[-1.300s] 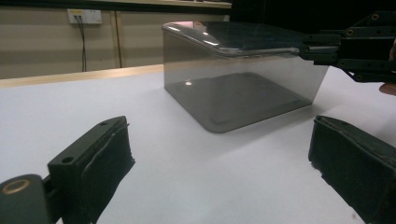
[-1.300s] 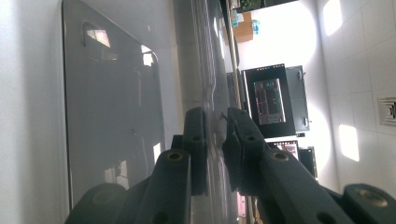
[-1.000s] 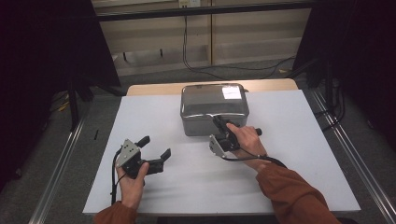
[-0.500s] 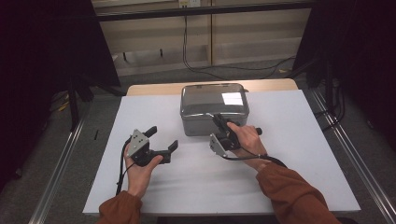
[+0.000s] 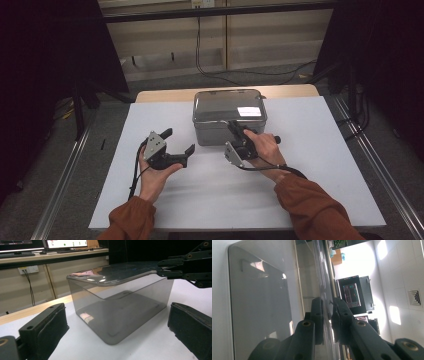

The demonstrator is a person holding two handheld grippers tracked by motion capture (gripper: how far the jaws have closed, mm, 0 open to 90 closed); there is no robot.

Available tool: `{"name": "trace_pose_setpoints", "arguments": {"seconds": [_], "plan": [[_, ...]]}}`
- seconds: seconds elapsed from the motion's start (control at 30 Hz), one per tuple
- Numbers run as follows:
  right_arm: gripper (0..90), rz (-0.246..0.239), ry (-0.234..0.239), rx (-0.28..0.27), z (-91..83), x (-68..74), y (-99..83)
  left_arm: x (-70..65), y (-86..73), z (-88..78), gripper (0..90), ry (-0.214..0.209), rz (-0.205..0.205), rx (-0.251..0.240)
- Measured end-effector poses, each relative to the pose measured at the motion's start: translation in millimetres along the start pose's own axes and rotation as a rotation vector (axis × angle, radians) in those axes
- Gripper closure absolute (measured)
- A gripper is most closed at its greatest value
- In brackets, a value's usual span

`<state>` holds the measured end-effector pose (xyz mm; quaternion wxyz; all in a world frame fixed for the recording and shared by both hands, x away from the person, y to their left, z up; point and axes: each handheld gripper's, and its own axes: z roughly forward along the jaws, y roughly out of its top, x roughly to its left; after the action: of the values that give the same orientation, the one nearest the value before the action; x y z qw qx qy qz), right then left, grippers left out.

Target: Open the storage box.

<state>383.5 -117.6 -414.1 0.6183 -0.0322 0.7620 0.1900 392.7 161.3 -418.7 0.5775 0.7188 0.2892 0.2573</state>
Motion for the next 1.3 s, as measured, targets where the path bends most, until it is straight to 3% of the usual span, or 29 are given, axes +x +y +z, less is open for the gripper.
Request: {"name": "trace_pose_setpoints", "arguments": {"seconds": [0.33,0.43,0.6,0.83,0.9,0.97,1.07,1.17,1.23,1.3], "plan": [[79.4,0.019,-0.010,-0.005,-0.1,-5.5,0.0,11.9,0.5,23.4,3.2,0.026,-0.023,-0.001],[79.6,0.018,-0.015,-0.008,0.1,-8.0,0.2,13.7,0.2,29.8,3.4,0.032,-0.001,0.005],[79.7,0.027,-0.023,-0.009,0.2,-11.2,1.3,15.3,2.4,36.4,3.4,0.052,-0.010,0.009],[80.0,0.032,-0.031,-0.010,0.6,-14.7,1.7,15.6,2.0,50.9,3.8,0.056,0.023,0.014],[80.0,0.035,-0.032,-0.010,0.6,-16.3,1.5,15.9,3.9,54.6,3.9,0.058,0.022,0.004],[80.2,0.033,-0.038,-0.013,1.1,-18.7,1.9,17.4,6.1,59.3,5.1,0.062,0.051,-0.032],[80.2,0.033,-0.040,-0.015,1.7,-19.4,2.2,19.4,6.4,63.0,6.1,0.066,0.064,-0.012],[80.1,0.037,-0.035,-0.011,1.9,-18.1,3.2,20.5,8.0,69.0,6.4,0.064,0.050,-0.012],[80.1,0.037,-0.036,-0.010,1.8,-18.2,3.1,19.5,10.8,72.3,8.0,0.068,0.076,-0.020],[80.1,0.037,-0.038,-0.012,1.7,-18.9,2.8,17.8,13.5,76.4,9.0,0.066,0.069,-0.030]]}}
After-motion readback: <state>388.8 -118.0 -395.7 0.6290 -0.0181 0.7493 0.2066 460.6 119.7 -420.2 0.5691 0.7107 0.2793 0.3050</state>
